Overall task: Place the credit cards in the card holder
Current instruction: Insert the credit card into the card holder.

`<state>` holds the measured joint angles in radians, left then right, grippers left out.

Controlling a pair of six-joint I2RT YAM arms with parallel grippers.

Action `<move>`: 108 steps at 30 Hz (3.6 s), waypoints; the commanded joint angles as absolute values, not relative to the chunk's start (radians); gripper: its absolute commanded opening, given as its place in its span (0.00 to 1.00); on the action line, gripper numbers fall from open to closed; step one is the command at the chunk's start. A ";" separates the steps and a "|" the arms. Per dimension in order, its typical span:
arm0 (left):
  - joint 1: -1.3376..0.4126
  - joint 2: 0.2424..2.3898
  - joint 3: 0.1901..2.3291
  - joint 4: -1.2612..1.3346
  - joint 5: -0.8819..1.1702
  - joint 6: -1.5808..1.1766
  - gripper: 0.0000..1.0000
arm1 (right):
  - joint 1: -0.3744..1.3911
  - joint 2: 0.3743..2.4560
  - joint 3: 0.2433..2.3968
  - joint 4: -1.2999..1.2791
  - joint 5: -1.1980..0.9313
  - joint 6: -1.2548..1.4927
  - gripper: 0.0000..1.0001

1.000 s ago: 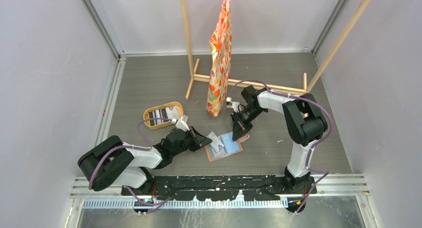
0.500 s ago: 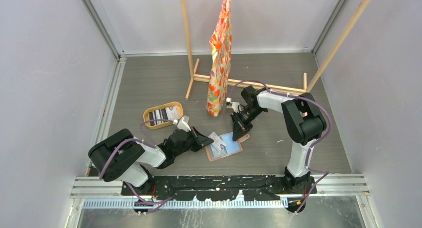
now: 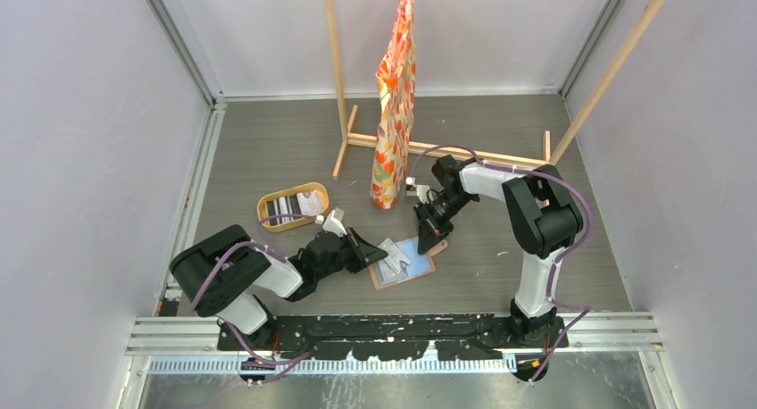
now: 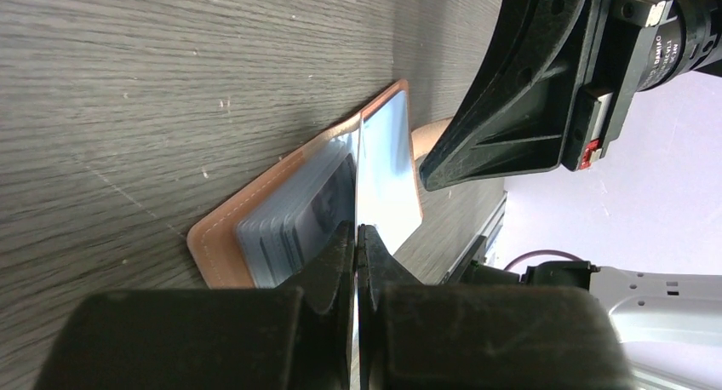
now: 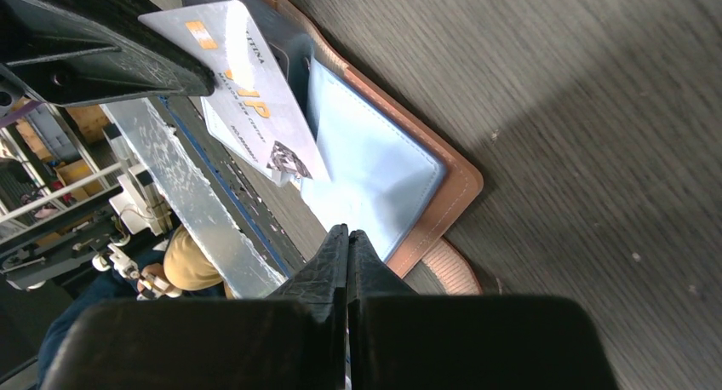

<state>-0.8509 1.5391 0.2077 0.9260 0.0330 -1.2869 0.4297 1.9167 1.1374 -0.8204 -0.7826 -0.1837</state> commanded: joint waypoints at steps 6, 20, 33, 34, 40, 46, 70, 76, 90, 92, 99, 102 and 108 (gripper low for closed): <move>-0.856 1.625 0.273 0.974 0.119 -1.306 0.00 | 0.429 1.903 1.168 -0.838 -0.787 -0.186 0.01; -0.830 1.598 0.274 0.902 0.178 -1.351 0.00 | 0.431 1.902 1.173 -0.845 -0.786 -0.192 0.01; -0.809 1.693 0.345 0.908 0.280 -1.340 0.00 | 0.435 1.899 1.175 -0.849 -0.785 -0.198 0.01; -0.808 1.696 0.345 0.909 0.281 -1.342 0.00 | 0.434 1.899 1.175 -0.849 -0.784 -0.198 0.01; -0.808 1.694 0.336 0.912 0.281 -1.348 0.00 | 0.436 1.905 1.178 -0.852 -0.785 -0.201 0.01; -0.808 1.660 0.324 0.899 0.297 -1.354 0.00 | 0.438 1.906 1.179 -0.853 -0.776 -0.202 0.01; -0.771 1.743 0.429 0.835 0.386 -1.315 0.00 | 0.442 1.906 1.184 -0.858 -0.772 -0.205 0.01; -0.751 1.693 0.425 0.753 0.436 -1.300 0.01 | 0.442 1.907 1.184 -0.853 -0.744 -0.204 0.01; -0.726 1.756 0.525 0.665 0.548 -1.231 0.00 | 0.442 1.905 1.186 -0.855 -0.746 -0.205 0.01; -0.724 1.769 0.534 0.661 0.565 -1.221 0.00 | 0.441 1.906 1.186 -0.856 -0.746 -0.206 0.01; -0.713 1.775 0.555 0.611 0.589 -1.193 0.01 | 0.442 1.907 1.187 -0.857 -0.745 -0.206 0.01; -0.713 1.777 0.579 0.571 0.588 -1.177 0.01 | 0.442 1.905 1.188 -0.858 -0.746 -0.207 0.01; -0.717 1.783 0.601 0.540 0.569 -1.173 0.05 | 0.441 1.904 1.190 -0.860 -0.751 -0.208 0.01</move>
